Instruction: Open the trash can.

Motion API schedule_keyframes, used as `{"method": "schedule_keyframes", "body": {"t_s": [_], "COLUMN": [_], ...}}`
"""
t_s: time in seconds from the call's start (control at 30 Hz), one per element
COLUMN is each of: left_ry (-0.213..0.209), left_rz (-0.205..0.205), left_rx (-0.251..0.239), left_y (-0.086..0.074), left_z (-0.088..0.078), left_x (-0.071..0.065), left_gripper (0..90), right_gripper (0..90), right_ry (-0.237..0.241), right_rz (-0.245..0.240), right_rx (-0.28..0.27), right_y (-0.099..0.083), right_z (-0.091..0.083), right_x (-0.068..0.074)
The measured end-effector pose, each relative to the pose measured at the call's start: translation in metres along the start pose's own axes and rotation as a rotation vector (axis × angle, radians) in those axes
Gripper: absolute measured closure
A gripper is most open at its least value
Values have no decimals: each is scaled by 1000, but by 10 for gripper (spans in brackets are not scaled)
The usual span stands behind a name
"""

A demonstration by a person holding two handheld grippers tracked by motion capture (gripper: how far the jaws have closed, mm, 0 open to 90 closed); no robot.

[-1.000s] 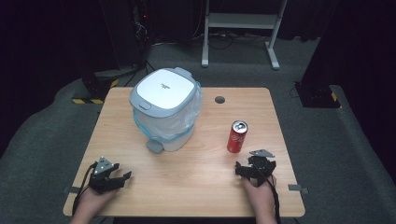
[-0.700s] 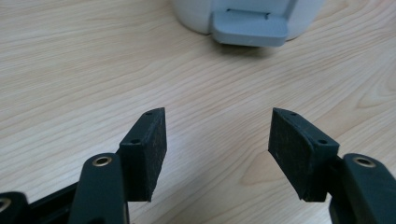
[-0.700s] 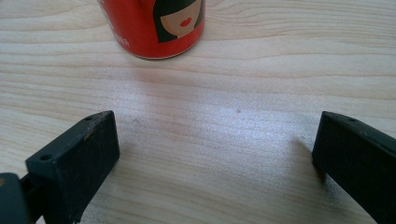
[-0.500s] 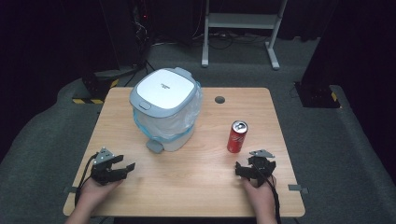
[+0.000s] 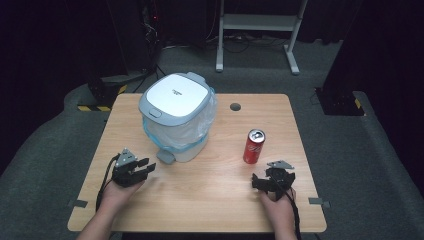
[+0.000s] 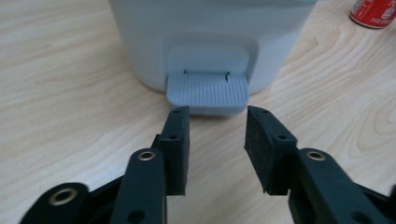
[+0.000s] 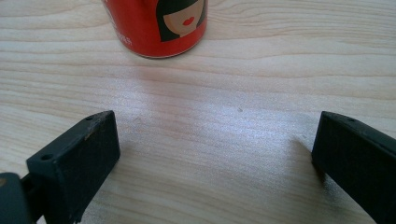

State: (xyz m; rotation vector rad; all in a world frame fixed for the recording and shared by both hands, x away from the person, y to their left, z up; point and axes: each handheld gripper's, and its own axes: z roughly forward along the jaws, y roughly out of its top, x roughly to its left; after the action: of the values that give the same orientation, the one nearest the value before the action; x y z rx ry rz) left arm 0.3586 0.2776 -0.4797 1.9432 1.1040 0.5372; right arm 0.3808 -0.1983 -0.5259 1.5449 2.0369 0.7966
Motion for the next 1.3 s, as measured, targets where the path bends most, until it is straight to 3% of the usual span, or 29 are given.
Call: {"method": "schedule_keyframes", "body": {"t_s": [0.43,0.53,0.8,1.07,1.3], "left_ry": [29,23,32,31,29], "left_rz": [4,-27,-56,0,12], "left_rx": [-32,-30,-41,-48,-42], "left_y": [13,12,9,7,7], "left_z": [25,36,50,57,62], "left_x": [-6,-6,-5,-8,-9], "left_gripper": [827,791,659,593,552], "right_gripper": [14,20,21,23,22], "right_ry": [1,4,9,6,7], "right_rz": [-6,-2,-4,-4,-5], "right_rx": [-4,-4,-4,-5,-5], "right_y": [0,0,-1,-1,0], "right_z": [0,-1,-1,-1,0], "right_x": [0,1,0,1,1]}}
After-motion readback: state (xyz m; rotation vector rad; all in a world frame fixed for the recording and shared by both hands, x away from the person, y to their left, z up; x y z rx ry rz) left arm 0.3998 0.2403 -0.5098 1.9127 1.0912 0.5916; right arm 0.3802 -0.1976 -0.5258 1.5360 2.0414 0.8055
